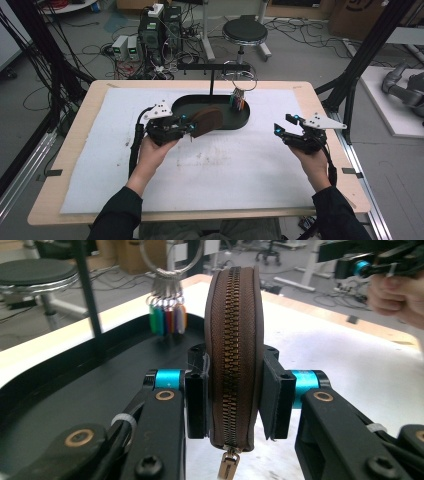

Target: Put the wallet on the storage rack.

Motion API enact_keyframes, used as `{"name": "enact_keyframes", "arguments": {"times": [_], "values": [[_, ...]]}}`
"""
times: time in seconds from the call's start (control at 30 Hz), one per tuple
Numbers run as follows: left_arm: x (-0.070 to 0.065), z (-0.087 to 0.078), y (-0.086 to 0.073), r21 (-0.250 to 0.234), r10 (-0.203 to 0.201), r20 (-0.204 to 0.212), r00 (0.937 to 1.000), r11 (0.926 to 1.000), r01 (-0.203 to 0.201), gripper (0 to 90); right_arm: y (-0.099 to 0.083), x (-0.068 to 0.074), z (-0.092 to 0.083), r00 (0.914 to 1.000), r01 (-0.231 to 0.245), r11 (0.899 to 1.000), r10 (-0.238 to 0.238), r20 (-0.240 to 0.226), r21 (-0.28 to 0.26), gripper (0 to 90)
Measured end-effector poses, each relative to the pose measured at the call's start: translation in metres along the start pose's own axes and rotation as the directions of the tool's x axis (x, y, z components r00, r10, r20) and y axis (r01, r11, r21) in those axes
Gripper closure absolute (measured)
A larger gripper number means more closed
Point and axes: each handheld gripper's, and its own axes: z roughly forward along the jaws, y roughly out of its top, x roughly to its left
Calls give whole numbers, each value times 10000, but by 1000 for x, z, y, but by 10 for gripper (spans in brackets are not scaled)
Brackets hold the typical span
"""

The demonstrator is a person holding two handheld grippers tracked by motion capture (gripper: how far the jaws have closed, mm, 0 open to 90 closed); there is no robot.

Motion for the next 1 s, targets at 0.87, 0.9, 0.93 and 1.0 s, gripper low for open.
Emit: {"name": "enact_keyframes", "arguments": {"times": [0.87, 0.9, 0.93, 1.0], "values": [[37, 66, 20, 729, 16, -1241, 9923, 9973, 75, 688, -5, -14, -1, 9971, -458, 9989, 458, 605, -5, 410], [38, 69, 19, 788, 60, -1331, 9911, 9969, 45, 688, -5, -14, -1, 9971, -476, 9989, 477, 596, -21, 412], [39, 71, 18, 781, 34, -1425, 9898, 9969, 79, 688, -6, -15, -1, 9972, -481, 9988, 481, 574, -7, 413], [42, 75, 15, 821, -56, -1502, 9886, 9965, 181, 687, -6, -15, -1, 9971, -507, 9987, 506, 561, 1, 415]]}}
